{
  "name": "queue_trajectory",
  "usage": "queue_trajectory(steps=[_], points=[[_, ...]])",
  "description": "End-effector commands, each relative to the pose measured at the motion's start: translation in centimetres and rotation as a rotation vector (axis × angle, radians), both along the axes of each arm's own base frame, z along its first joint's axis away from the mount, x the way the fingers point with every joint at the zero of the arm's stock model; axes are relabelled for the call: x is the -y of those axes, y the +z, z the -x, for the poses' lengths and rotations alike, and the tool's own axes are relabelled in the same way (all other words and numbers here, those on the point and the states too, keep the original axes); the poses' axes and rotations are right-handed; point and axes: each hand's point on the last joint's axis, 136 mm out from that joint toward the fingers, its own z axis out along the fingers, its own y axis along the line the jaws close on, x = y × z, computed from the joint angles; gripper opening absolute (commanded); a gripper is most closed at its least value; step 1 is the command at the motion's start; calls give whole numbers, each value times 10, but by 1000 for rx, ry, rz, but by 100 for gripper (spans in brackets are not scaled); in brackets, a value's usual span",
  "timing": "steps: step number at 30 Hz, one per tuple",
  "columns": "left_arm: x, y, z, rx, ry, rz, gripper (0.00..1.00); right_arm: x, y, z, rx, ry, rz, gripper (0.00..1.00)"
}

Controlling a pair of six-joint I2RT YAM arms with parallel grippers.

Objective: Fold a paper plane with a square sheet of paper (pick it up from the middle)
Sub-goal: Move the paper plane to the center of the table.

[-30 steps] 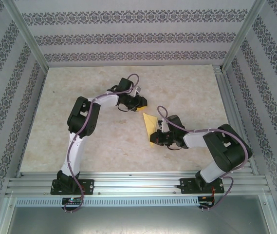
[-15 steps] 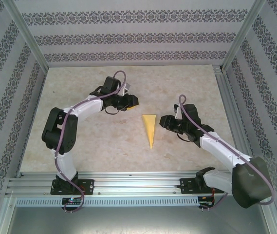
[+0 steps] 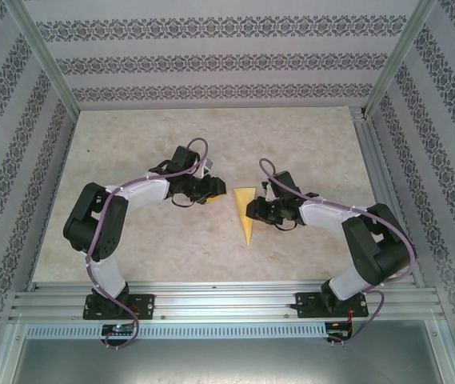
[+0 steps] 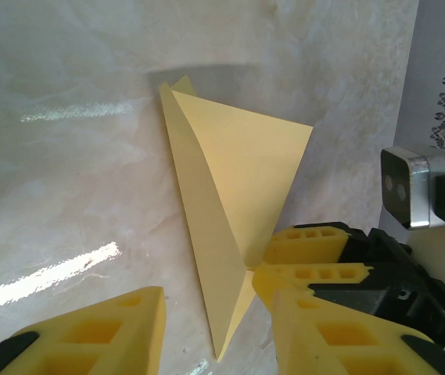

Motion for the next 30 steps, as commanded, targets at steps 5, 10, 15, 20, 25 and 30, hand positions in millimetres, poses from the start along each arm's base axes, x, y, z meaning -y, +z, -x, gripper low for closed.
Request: queue_trajectory(steps=[5,10,15,20,25,30], points=[[1,15,1,52,-5,-6,41,-24,6,-4,34,82,8,30],[-2,15,0,56,4,-20,41,-27,6,-2,42,97,64,22],[-10,18,-1,72,39,-56,39,-29,-1,6,20,146,214,25],[-15,20,-1,82,55,-74,38,-30,-5,8,13,166,322,29],[-19,22,-1,87,68,-81,38,-33,-4,9,28,186,411,31],[-23,25,-1,92,81,-86,37,-34,-3,10,32,188,446,27]])
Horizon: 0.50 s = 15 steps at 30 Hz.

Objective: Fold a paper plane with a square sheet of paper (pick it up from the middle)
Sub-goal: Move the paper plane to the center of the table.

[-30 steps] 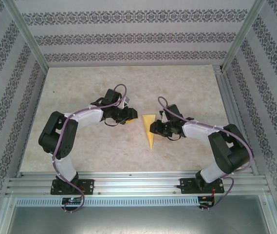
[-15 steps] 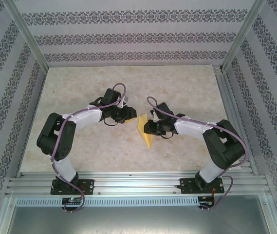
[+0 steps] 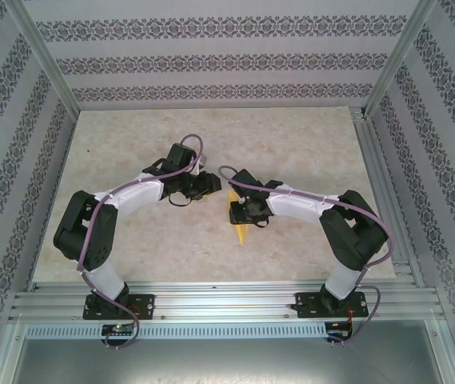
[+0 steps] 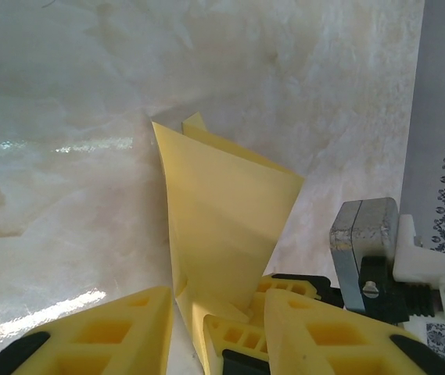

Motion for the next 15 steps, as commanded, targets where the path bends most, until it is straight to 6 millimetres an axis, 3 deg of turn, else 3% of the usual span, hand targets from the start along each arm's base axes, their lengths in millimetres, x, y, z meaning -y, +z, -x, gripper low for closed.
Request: queue_trajectory(steps=[1,4,7,12,15], points=[[-8,6,5,16,9,-20,37,5,0,-3,23,7,76,20],[-13,6,4,19,28,-33,37,7,3,-5,45,13,124,7],[-23,7,3,30,59,-55,37,15,16,-14,88,26,200,1],[-48,10,1,65,140,-132,36,35,39,-42,158,20,323,1],[-61,13,2,86,179,-163,36,46,40,-67,150,-10,334,1]])
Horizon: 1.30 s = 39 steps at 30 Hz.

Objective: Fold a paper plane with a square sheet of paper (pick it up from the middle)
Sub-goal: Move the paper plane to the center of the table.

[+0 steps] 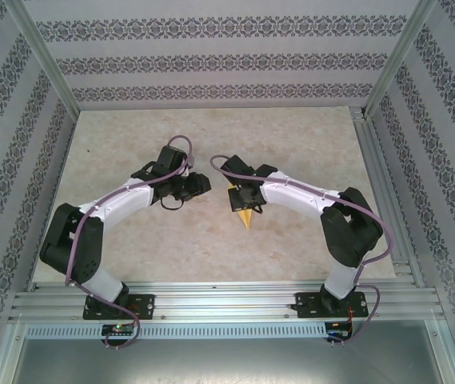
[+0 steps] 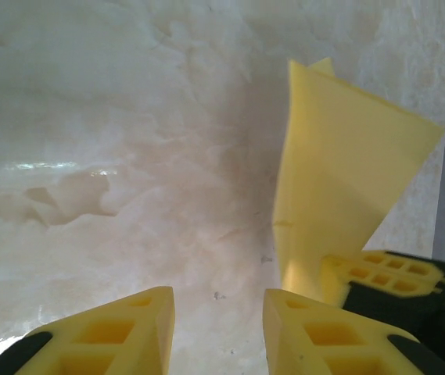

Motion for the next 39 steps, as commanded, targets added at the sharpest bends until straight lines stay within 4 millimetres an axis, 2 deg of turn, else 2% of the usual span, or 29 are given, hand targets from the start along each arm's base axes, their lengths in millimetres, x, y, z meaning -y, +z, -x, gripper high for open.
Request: queue_trajectory(steps=[1,3,9,12,14,17,18,20,26,28,30,33,34,35,36,38,39], points=[[-24,4,-1,37,67,-71,37,29,-5,-26,-3,-27,108,2],[-31,6,0,49,87,-89,37,30,-6,-43,10,-37,106,3],[-41,12,2,68,111,-102,37,31,-32,-83,-45,-52,111,5],[-44,13,4,68,115,-114,37,27,-40,-91,-70,-44,112,6],[-46,16,5,75,116,-120,37,27,-39,-93,-67,-40,114,14],[-50,20,5,92,123,-133,38,27,-26,-94,-46,-38,104,19],[-52,22,5,99,125,-139,38,27,-19,-94,-36,-37,99,25],[-55,25,5,114,134,-150,38,28,-2,-95,-7,-38,85,30],[-75,38,4,187,190,-223,40,35,67,-91,130,-35,36,40],[-89,44,4,236,226,-280,43,48,97,-88,218,-46,42,46],[-109,54,4,304,271,-361,48,70,125,-85,331,-75,70,53],[-149,72,6,434,359,-536,62,123,155,-75,521,-179,101,64],[-166,79,9,468,405,-602,68,144,156,-71,579,-223,97,69],[-182,85,11,506,449,-671,94,168,156,-67,629,-281,98,85],[-196,89,13,535,493,-736,100,187,153,-61,662,-321,95,93],[-230,93,18,568,616,-877,100,229,139,-53,748,-401,109,98],[-239,89,17,575,634,-914,100,243,130,-50,777,-435,111,98]])
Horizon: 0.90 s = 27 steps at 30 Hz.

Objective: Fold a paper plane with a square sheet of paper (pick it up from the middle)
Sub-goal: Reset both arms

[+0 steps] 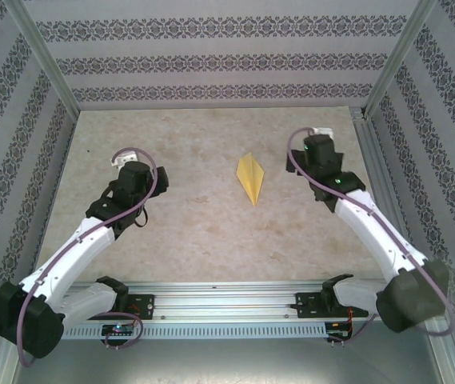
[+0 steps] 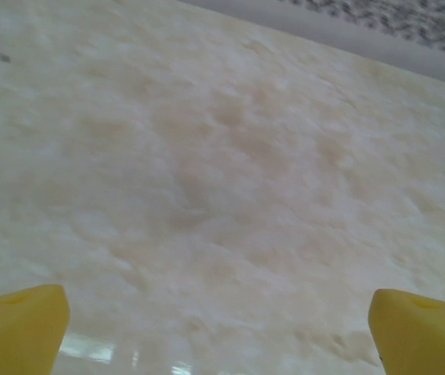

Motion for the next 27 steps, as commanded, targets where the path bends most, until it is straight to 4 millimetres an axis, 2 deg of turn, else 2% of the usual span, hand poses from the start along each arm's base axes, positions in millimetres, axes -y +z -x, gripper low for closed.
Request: queue_trajectory(steps=[1,3,6,9,11,14,16,18,20,22,24,25,27], points=[[-62,2,0,70,214,-269,100,46,-28,-3,137,-108,35,98],[-66,-12,-7,80,193,-327,100,57,-46,0,142,-108,30,98],[-62,-27,-18,116,124,-385,100,60,-67,-9,176,-79,47,98],[-54,-49,-31,160,54,-371,100,53,-82,-23,241,-21,43,98],[-48,-52,-38,168,7,-407,100,41,-79,-28,238,57,32,98],[-45,-53,-45,272,-43,-362,100,34,-66,-29,379,123,45,98],[-45,-55,-50,284,-68,-357,100,29,-65,-31,429,170,23,98],[-38,-56,-56,299,-117,-374,100,31,-86,-26,423,174,10,98],[-37,-71,-64,284,-142,-367,100,31,-85,-25,491,179,5,98],[-35,-79,-71,302,-160,-365,100,30,-90,-21,437,188,17,98],[-47,-91,-75,238,-144,-289,100,31,-89,-23,445,181,20,98],[-56,-93,-78,280,-109,-289,100,33,-90,-26,450,162,17,98],[-56,-99,-77,209,-116,-269,100,43,-96,-31,394,102,18,98]])
